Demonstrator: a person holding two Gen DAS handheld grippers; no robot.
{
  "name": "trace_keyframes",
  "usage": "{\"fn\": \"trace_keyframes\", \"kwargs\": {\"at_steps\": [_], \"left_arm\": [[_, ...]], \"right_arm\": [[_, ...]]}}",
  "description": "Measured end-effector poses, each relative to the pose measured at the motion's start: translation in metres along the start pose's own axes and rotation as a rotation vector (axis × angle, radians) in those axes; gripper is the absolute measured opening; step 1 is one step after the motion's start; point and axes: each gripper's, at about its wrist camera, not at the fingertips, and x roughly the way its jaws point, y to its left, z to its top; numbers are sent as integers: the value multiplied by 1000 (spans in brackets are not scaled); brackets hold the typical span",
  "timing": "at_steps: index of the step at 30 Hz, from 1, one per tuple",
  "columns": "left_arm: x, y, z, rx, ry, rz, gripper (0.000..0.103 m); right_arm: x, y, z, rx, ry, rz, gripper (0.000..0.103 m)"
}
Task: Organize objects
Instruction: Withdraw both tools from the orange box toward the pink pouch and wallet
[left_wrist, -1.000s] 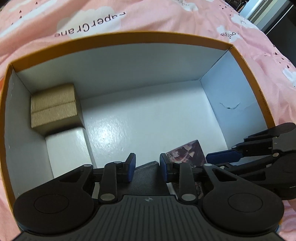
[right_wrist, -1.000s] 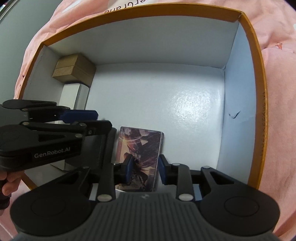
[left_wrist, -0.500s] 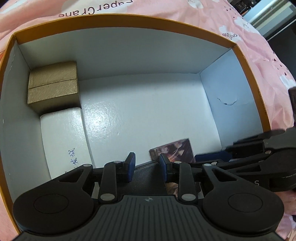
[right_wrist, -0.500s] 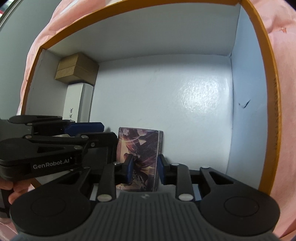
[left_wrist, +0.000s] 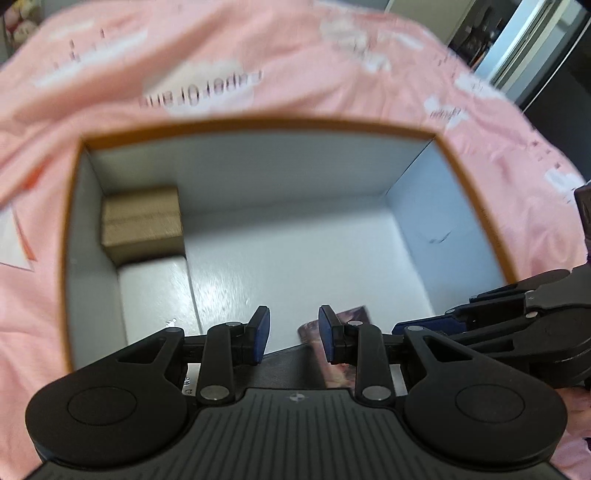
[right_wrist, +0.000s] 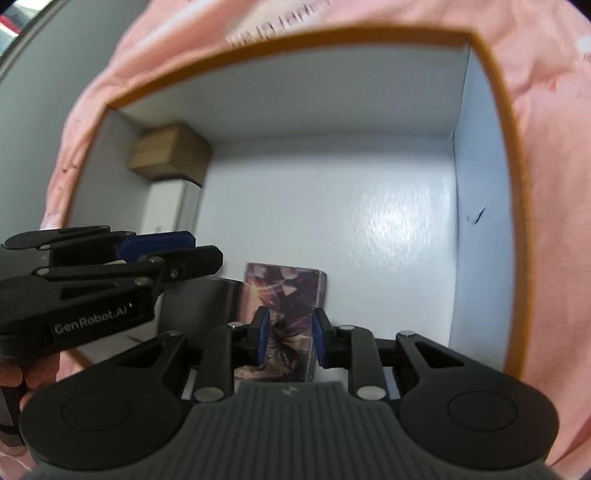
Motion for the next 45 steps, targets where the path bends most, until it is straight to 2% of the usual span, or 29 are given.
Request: {"fn": "trace_keyframes", "kwargs": {"at_steps": [7, 12, 15, 18, 25, 30, 33, 37, 40, 45], "left_arm": [[-72, -26, -35, -2, -175, -10, 33], [-96, -41, -66, -46, -214, 2, 33], [-98, -47, -88, -57, -184, 8, 33], [-94, -52, -107, -49, -124, 9, 33], [-79, -54, -151, -59, 27, -9, 33], [-72, -56, -173, -60, 111, -39, 33], [-67, -52, -181, -84, 159, -19, 40], [-60, -47, -192, -103, 222, 0, 41], [-53, -42, -200, -125, 260, -13, 42], [-49, -43, -206, -113, 274, -14, 44]], "right_arm": [[-59, 15, -36, -126, -199, 46, 27], [-89, 29, -75, -186, -297, 64, 28], [-96, 41, -99, -230, -320, 52, 28], [-97, 51, -122, -288, -308, 38, 34], [-78, 66, -168, -384, -208, 18, 35], [-56, 64, -191, -428, -126, -73, 35], [-47, 60, -198, -414, -89, -89, 35], [-37, 62, -206, -427, -54, -113, 44], [-32, 64, -208, -454, -42, -136, 50], [-27, 72, -214, -578, -47, -205, 62]]}}
